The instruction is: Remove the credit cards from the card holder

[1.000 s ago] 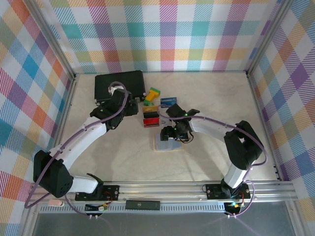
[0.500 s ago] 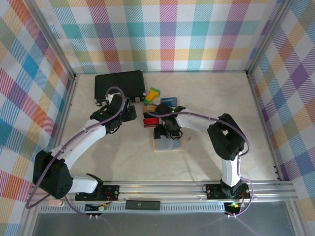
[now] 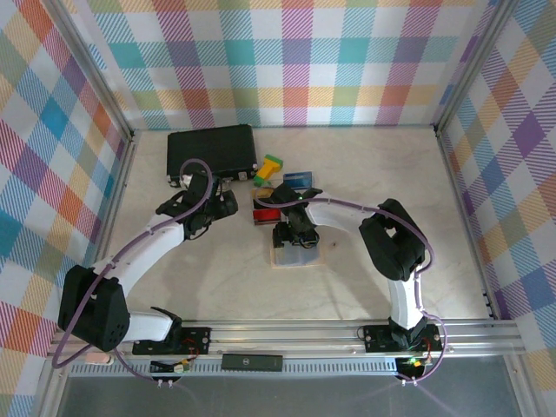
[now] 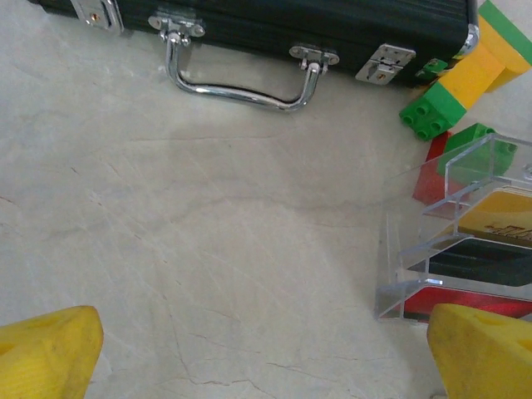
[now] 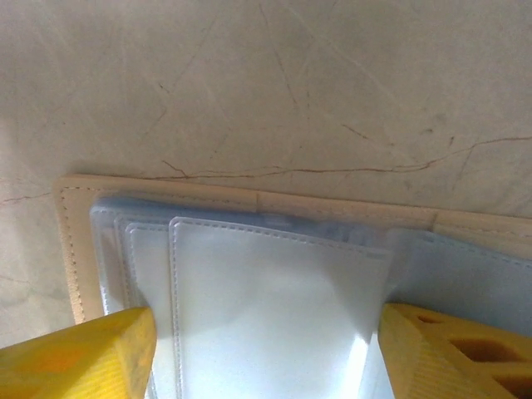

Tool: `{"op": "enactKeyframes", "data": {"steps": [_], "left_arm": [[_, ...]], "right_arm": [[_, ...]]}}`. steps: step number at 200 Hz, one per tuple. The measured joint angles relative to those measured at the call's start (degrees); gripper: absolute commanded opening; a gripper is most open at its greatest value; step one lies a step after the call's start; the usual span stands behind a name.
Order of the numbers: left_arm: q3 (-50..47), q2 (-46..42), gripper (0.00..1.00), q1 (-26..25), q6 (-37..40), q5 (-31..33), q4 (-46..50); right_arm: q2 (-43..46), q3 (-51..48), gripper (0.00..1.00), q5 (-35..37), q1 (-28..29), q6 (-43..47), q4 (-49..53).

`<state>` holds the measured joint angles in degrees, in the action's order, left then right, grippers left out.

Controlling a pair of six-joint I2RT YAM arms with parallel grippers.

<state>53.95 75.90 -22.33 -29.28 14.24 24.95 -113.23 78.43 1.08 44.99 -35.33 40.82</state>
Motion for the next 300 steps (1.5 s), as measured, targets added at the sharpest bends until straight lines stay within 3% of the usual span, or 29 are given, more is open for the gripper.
{"op": "enactKeyframes", "data": {"steps": [84, 102, 137, 193, 255, 300], "left_arm": [[-4.17, -3.82, 1.00, 2.01, -4.11, -2.49, -1.22], [-4.72, -4.31, 0.96, 2.01, -4.52, -4.37, -1.31], [-6.45, -4.31, 0.83, 2.01, -5.46, -9.90, -1.40], [-8.83, -4.20, 0.52, 0.52, -7.65, -19.02, -3.69], [-9.62, 2.49, 0.27, -9.03, -12.04, -26.97, -12.87], [-9.62, 8.92, 0.11, -13.11, -15.72, -32.30, -19.91]], "right_arm": [[0.07, -0.63, 0.49, 0.22, 0.15, -1.03, -1.31], [0.76, -1.66, 0.46, 0.37, 0.15, -1.31, -2.23], [2.12, -3.72, 0.41, 0.72, 0.15, -1.53, -4.20], [3.52, -5.75, 0.34, 1.55, 0.15, -1.75, -6.10], [4.70, -7.61, 0.31, 2.40, 0.13, -2.16, -8.02], [5.53, -8.90, 0.30, 2.80, 0.13, -3.19, -9.40]]}}
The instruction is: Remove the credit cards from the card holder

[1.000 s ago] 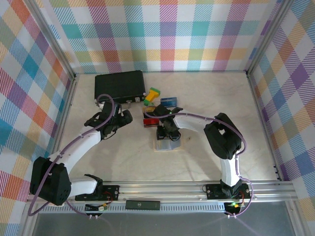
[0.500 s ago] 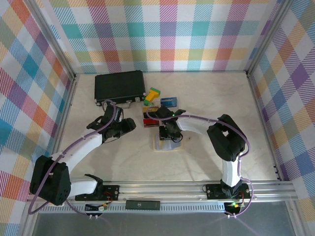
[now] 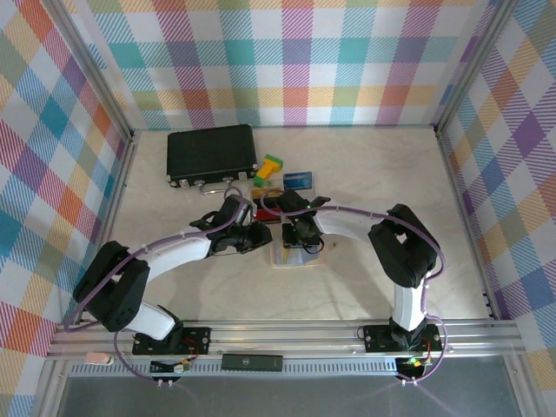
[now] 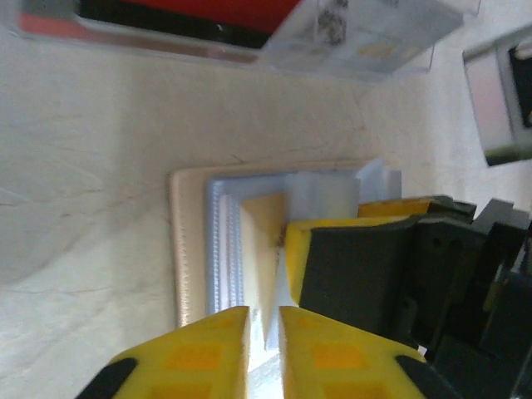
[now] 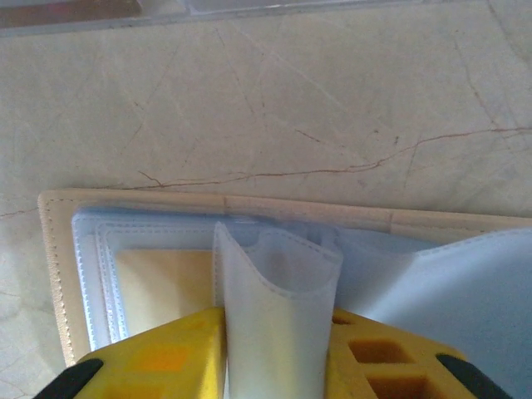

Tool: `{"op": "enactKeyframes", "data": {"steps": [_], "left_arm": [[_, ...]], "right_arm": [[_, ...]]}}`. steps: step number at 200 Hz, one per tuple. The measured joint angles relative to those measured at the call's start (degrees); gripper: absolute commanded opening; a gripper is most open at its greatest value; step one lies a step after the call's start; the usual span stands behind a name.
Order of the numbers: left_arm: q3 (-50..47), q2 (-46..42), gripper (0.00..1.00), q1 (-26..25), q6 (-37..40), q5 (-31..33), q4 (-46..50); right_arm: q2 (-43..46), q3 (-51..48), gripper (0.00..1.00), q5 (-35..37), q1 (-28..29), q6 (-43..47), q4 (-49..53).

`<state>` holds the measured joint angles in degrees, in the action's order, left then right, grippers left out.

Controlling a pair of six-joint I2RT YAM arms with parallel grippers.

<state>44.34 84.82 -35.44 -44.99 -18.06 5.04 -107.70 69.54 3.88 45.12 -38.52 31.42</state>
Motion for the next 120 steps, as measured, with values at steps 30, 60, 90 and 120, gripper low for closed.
{"op": "enactKeyframes", "data": {"steps": [30, 60, 90, 120], "left_arm": [[0.02, 3.48, 0.04, -0.70, -1.62, -2.97, -3.78], [0.07, 6.12, 0.02, -0.85, -2.38, -4.85, -5.62], [0.63, 8.50, 0.00, -0.87, -2.38, -5.03, -5.49], [0.87, 11.26, 0.00, -0.87, -2.84, -5.31, -6.38]], "right_arm": [[0.28, -0.50, 0.29, 0.00, 0.00, -0.09, -0.57], [0.28, -0.55, 0.29, 0.00, 0.00, -0.26, -0.61], [0.31, -0.57, 0.30, 0.00, 0.00, -0.28, -0.68], [0.42, -0.76, 0.30, 0.00, 0.00, -0.28, -0.85]]}}
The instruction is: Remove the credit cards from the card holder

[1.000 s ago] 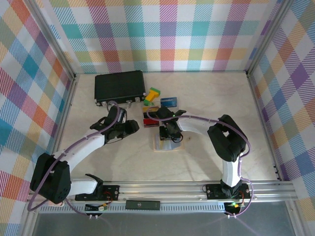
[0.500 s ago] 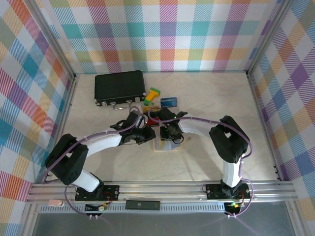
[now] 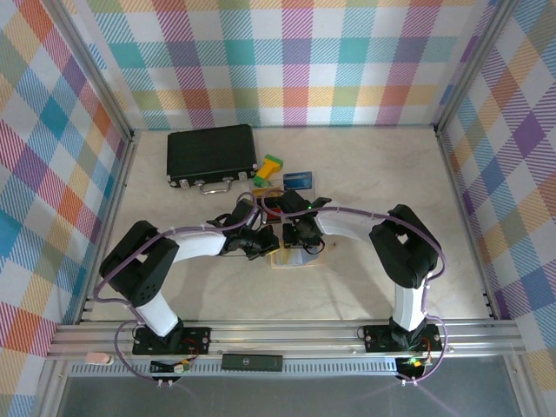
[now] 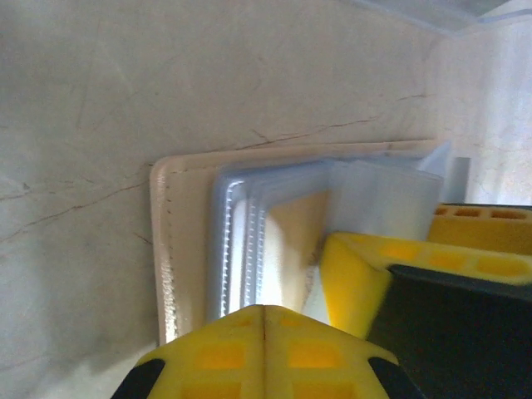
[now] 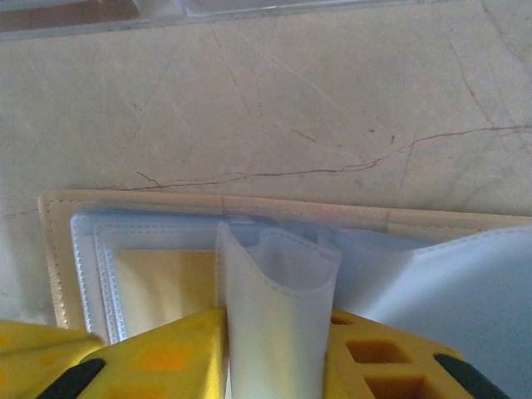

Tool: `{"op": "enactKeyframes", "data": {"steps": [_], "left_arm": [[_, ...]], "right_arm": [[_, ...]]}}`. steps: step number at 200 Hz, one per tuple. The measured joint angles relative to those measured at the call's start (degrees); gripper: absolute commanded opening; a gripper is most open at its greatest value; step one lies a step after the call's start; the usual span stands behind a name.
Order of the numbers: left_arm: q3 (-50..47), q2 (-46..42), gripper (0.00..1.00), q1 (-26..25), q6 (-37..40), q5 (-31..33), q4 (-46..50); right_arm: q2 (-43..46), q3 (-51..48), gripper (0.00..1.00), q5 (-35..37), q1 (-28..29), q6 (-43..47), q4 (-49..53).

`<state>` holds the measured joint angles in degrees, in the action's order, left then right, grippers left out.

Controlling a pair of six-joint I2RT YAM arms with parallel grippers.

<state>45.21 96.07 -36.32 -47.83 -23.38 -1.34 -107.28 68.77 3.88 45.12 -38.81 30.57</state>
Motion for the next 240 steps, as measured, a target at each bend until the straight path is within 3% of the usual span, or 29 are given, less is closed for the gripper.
{"op": "enactKeyframes", "data": {"steps": [61, 100, 166, 203, 240], "left_arm": [[0.39, 1.09, 0.00, -0.02, -0.20, 0.02, -0.55], [1.16, 1.27, 0.00, -0.04, 0.37, 0.52, 0.94], [1.95, 1.29, 0.00, -0.04, 1.86, 1.16, 2.67], [2.91, 1.22, 0.06, -0.04, 2.54, 1.44, 4.52], [4.13, -1.66, 0.12, -0.04, 3.30, 4.07, 9.20]], "right_arm": [[0.11, -0.20, 0.31, 0.04, 0.00, 0.00, -0.17], [0.59, -0.55, 0.37, 1.38, 0.02, -0.66, 0.09], [6.25, -6.47, 0.47, 10.71, -0.17, -2.51, 2.78], [11.67, -9.49, 0.50, 13.27, -1.84, -2.73, 4.00], [16.87, -10.25, 0.50, 11.45, -3.43, -1.79, 2.73]]}}
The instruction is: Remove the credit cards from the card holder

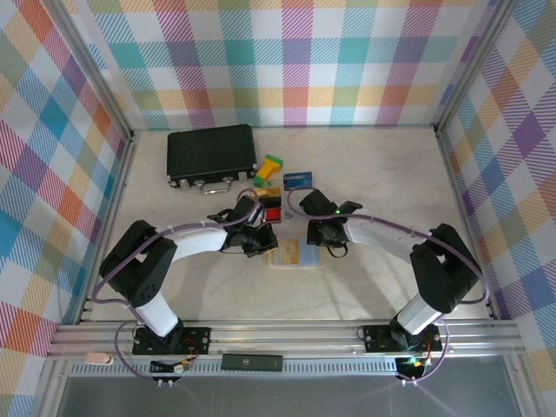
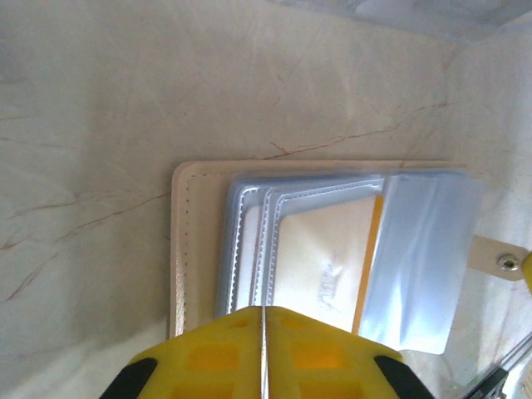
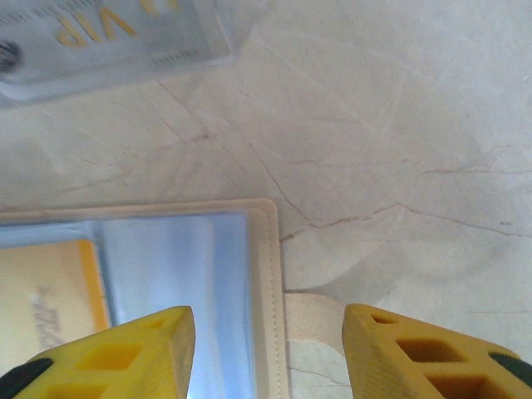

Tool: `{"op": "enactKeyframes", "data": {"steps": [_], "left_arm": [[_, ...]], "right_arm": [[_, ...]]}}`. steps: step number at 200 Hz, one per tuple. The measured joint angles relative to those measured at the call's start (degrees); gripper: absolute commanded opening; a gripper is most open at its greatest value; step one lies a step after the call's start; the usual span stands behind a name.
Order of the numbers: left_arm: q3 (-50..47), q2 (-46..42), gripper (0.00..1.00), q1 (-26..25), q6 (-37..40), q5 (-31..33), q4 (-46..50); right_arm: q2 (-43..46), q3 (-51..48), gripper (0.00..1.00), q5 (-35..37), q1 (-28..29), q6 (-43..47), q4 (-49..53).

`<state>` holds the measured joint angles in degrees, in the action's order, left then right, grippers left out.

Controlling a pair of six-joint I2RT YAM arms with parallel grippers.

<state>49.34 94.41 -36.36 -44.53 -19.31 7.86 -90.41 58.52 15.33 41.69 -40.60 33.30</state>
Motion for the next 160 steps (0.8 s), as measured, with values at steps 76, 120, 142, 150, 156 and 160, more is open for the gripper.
{"op": "enactKeyframes", "data": {"steps": [76, 120, 142, 150, 156, 160], "left_arm": [[2.19, -2.64, 0.20, 0.00, -0.48, -0.39, 0.22], [2.45, 1.53, 0.18, 0.00, -1.33, -2.27, -1.42], [2.91, 3.17, 0.17, 0.00, -1.31, -2.23, -1.27], [3.02, 3.54, 0.16, 0.00, -1.31, -2.21, -1.31], [3.06, 3.69, 0.16, 0.00, -1.31, -2.08, -1.31], [3.08, 3.82, 0.15, 0.00, -1.31, -2.03, -1.29]], "right_arm": [[2.32, -3.39, 0.38, -21.09, -2.43, 1.97, -12.68], [-0.02, -8.02, 0.31, -28.35, -5.33, -0.59, -19.08], [-0.98, -9.16, 0.25, -30.32, -6.51, -1.18, -21.29], [-1.20, -9.46, 0.24, -30.99, -6.86, -1.25, -21.92], [-1.40, -9.57, 0.23, -31.36, -7.10, -1.38, -22.27], [-1.60, -9.68, 0.22, -31.67, -7.26, -1.40, -22.64]]}}
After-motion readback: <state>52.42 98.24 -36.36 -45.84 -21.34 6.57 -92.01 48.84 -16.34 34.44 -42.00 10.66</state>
